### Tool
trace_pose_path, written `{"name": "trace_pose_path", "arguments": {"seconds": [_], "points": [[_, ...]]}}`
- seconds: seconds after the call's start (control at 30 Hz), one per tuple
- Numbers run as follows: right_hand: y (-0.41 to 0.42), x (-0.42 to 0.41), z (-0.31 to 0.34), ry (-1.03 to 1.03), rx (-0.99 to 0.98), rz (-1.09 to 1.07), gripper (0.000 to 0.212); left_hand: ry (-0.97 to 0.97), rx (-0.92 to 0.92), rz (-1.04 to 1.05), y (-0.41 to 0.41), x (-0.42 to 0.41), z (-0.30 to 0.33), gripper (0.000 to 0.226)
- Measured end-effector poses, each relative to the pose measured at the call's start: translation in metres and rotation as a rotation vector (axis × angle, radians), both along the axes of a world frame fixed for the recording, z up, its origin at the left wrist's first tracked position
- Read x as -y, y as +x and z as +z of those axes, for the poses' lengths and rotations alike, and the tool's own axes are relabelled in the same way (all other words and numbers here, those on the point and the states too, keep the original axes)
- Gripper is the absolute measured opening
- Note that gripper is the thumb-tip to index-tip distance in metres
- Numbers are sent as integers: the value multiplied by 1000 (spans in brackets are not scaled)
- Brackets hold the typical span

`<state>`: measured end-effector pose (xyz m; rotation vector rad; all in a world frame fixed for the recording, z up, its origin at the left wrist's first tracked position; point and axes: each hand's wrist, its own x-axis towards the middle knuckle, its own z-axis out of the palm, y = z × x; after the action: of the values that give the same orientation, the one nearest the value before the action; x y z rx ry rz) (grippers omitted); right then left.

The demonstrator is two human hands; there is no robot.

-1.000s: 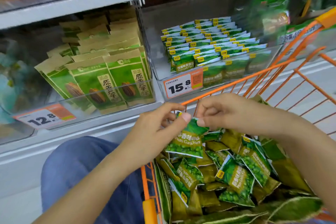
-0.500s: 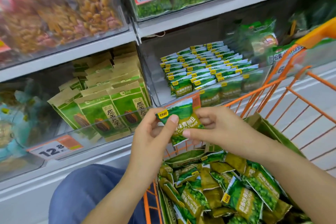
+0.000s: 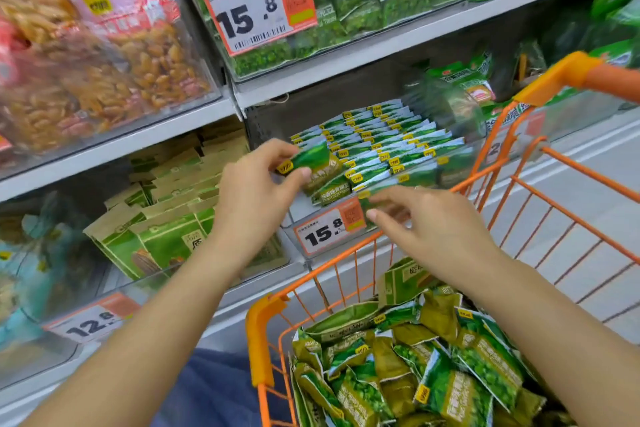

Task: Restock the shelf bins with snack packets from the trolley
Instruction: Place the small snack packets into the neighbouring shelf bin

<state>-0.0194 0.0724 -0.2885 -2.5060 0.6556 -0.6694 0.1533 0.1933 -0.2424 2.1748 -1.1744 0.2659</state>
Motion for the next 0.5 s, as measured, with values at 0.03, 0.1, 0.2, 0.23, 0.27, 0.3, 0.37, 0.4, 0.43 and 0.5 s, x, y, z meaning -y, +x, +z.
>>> {"name": "trace_pose_path", "arguments": {"seconds": [0.03, 0.1, 0.2, 0.23, 0.27, 0.3, 0.37, 0.4, 0.43, 0.5], "points": [[0, 4, -2, -30, 8, -33, 25, 117, 103, 37, 7, 13, 3, 22], [0, 9, -7, -49, -4, -74, 21, 377, 228, 89, 17, 38, 1, 26], [-1, 10, -10, -70, -66, -63, 19, 637, 254, 98, 26, 72, -14, 23], [-1, 11, -11, -75, -75, -52, 19, 694, 242, 97, 30, 82, -19, 21], [-1, 10, -11, -80, -87, -42, 20, 741, 215, 100, 33, 90, -24, 19], [-1, 10, -11, -81, -96, -30, 21, 780, 185, 106, 35, 96, -29, 18], [-1, 8, -12, -79, -107, 0, 24, 813, 169, 111, 40, 105, -41, 14], [-1, 8, -13, -87, -110, 12, 25, 806, 179, 112, 41, 108, -46, 11], [0, 8, -14, -98, -109, 19, 26, 791, 186, 109, 44, 110, -51, 8], [0, 9, -15, -111, -101, 28, 27, 777, 178, 75, 51, 113, -59, 14]]}}
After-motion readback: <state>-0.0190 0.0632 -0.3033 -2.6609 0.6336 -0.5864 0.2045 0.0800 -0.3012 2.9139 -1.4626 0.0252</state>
